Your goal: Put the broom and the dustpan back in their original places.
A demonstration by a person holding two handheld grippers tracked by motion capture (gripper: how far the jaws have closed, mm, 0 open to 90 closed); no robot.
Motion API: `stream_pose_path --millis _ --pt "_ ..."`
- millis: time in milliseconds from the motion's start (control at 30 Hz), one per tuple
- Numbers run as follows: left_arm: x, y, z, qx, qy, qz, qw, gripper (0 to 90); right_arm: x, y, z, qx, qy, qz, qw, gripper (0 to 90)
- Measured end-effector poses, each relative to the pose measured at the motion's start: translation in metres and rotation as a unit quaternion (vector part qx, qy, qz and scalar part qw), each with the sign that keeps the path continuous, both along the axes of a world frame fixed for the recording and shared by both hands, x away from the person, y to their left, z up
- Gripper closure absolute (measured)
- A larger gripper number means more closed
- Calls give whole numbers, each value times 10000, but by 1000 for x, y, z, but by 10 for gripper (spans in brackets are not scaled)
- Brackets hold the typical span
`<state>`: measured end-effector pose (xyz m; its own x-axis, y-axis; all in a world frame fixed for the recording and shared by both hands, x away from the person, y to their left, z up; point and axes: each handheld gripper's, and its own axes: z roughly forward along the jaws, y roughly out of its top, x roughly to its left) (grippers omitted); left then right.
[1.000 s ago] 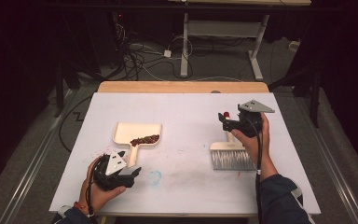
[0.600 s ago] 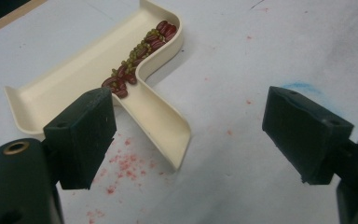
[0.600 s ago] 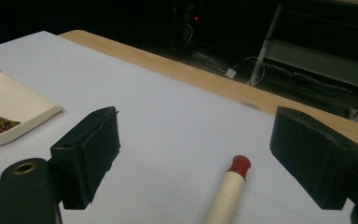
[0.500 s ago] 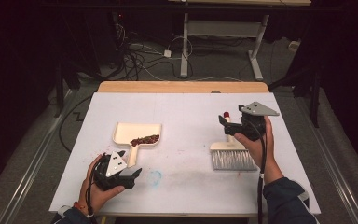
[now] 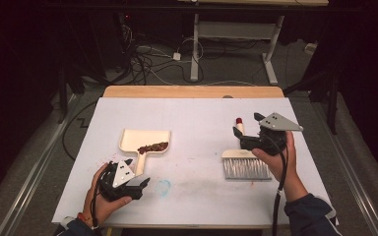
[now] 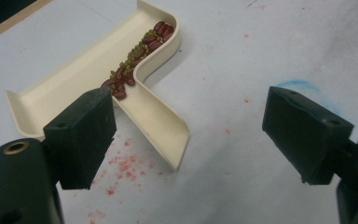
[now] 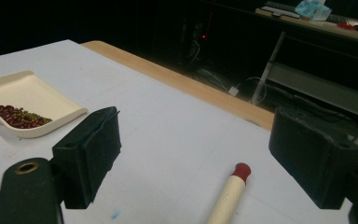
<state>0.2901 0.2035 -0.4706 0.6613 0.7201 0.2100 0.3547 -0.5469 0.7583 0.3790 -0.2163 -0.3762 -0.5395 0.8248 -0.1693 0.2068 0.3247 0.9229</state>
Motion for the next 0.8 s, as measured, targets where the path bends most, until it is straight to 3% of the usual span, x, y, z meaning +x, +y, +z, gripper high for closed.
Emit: stream_pose_path --millis 800 --pt "0 -1 -1 41 17 -26 10000 171 -38 -13 -9 -357 -136 268 9989 174"
